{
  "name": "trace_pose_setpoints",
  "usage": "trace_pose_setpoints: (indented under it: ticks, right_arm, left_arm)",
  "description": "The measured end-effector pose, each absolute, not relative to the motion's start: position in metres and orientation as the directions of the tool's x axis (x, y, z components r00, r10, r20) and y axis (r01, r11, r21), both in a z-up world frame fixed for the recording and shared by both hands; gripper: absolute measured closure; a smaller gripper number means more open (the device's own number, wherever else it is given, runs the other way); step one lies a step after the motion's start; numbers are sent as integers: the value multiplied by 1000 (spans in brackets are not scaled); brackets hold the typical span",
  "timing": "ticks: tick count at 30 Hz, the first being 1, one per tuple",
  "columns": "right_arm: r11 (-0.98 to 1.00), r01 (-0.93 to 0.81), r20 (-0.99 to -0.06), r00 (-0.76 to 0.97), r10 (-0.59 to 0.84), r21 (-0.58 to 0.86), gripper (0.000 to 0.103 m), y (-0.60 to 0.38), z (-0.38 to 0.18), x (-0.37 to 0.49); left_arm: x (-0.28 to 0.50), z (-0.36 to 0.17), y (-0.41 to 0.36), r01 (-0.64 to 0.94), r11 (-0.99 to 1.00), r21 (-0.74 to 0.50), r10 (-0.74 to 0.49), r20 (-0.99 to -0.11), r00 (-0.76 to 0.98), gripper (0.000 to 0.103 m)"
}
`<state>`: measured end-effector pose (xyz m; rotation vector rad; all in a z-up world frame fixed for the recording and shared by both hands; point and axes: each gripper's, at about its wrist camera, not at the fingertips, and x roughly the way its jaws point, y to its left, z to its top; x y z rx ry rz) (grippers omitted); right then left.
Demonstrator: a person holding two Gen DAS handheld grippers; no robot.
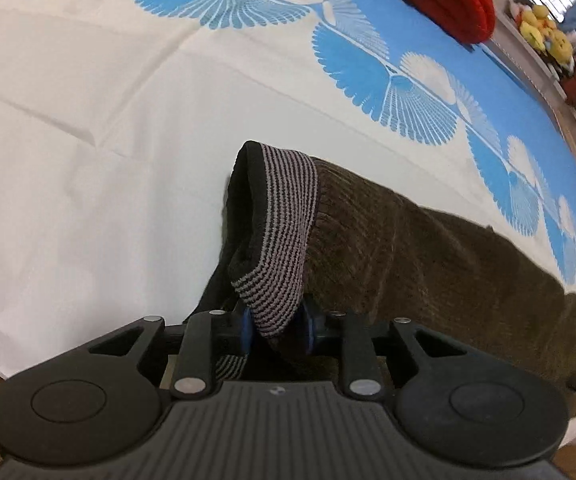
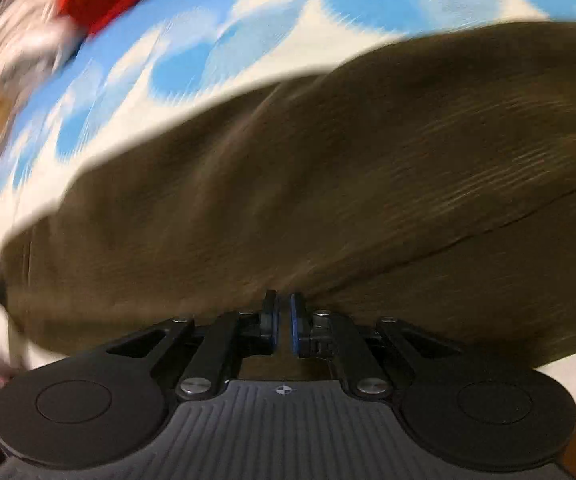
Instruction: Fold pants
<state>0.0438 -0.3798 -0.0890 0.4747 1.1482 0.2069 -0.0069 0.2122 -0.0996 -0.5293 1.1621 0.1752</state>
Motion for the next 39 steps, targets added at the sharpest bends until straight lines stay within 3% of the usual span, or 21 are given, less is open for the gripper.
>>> trace_pose_setpoints:
  ticks: [2,4,7,11,13,18,23,27,32,36,39]
  right_arm:
    - [828,239,-782,532,325,507,94,-420,-87,44]
    - [743,424,-766,616,184,519,92,-462,-92,38]
    - [567,619,-770,637,45,544,87,-515,-114,24]
    - [384,697,-760,650,19,605,82,-554,-147,22]
    - [366,698,-755,656,20,616,60,-566,-157,28]
    - [409,675,-743,670,12,615,59,-574,-169,38]
    - [467,667,-748,663,-16,581,60,-576,-173,50]
    - [536,652,-757,652,-37,536,99,-583,-165,53]
    - [587,569,-675,736,-52,576,100,-586,-122,38]
    - [627,506,-595,799,-84,591,100,-583,-78,6]
    - [607,543,-621,777,-102,580,101,-592,-68,-23]
  left_arm:
    - [-3,-101,213,-415,850,-326,-150,-904,401,62]
    - [1,-104,214,-421,844,-333,-161,-905,394,56]
    - [5,-107,211,-408,862,-301,-144,-917,373,54]
    - [8,-110,209,-409,865,-291,-137,-921,366,54]
    - [10,-110,208,-414,865,-284,-128,-922,365,54]
    - [14,-111,202,-411,876,-251,-99,-929,356,52]
    - [12,-109,199,-410,882,-232,-79,-931,358,52]
    - [9,-107,196,-405,890,-210,-53,-930,365,56]
    - [2,-95,193,-382,902,-204,-27,-907,421,75]
    - [-12,-72,195,-352,904,-241,-23,-852,524,80]
    - [-27,-54,199,-338,895,-291,-38,-805,592,80]
